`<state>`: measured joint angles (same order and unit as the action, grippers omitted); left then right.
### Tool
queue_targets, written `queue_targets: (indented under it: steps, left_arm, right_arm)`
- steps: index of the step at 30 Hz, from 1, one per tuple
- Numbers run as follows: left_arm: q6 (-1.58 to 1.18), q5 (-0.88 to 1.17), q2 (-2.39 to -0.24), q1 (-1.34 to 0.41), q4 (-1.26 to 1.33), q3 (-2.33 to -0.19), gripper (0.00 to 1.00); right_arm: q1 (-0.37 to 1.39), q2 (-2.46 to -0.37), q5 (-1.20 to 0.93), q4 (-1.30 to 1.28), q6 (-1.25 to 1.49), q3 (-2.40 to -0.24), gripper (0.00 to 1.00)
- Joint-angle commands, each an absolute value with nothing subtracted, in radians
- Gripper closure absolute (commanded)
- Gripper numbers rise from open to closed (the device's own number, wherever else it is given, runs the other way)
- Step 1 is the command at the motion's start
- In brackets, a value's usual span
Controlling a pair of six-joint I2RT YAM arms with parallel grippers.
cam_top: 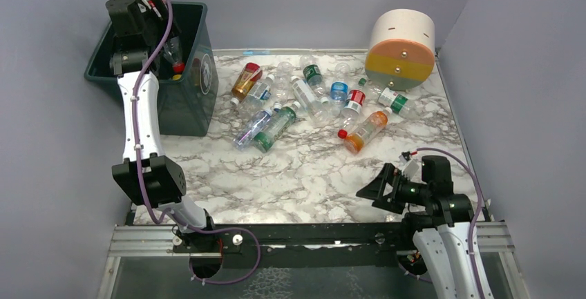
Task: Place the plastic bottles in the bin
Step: Place the plastic bottle in the trash bin.
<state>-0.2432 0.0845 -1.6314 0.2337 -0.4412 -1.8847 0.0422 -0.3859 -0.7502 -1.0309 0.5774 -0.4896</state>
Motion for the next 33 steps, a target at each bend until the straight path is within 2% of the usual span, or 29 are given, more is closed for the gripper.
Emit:
queue_targets:
  steps: [1, 13, 19, 26, 33]
  left_arm:
    - [-0.244, 0.082, -1.627, 0.241, -0.386, -1.865, 0.3]
    - [-0.255, 0.069, -1.609, 0.24, -0.387, -1.766, 0.25]
    - [-0.261, 0.096, -1.584, 0.241, -0.402, -1.786, 0.22]
    - [-0.306, 0.256, -1.573, 0.24, -0.484, -1.926, 0.19]
    - [-0.37, 0.437, -1.535, 0.181, -0.525, -1.961, 0.17]
  right_arm:
    - [0.046, -0.38, -0.78, -1.01, 0.588, -0.474, 0.0]
    - [0.046, -0.386, -0.785, -0.994, 0.584, -0.459, 0.01]
    - [0.046, -0.382, -0.79, -0.99, 0.585, -0.449, 0.0]
    - [0.046, -0.396, -0.795, -0.971, 0.589, -0.446, 0.0]
    - [0.046, -0.416, -0.79, -0.966, 0.584, -0.465, 0.0]
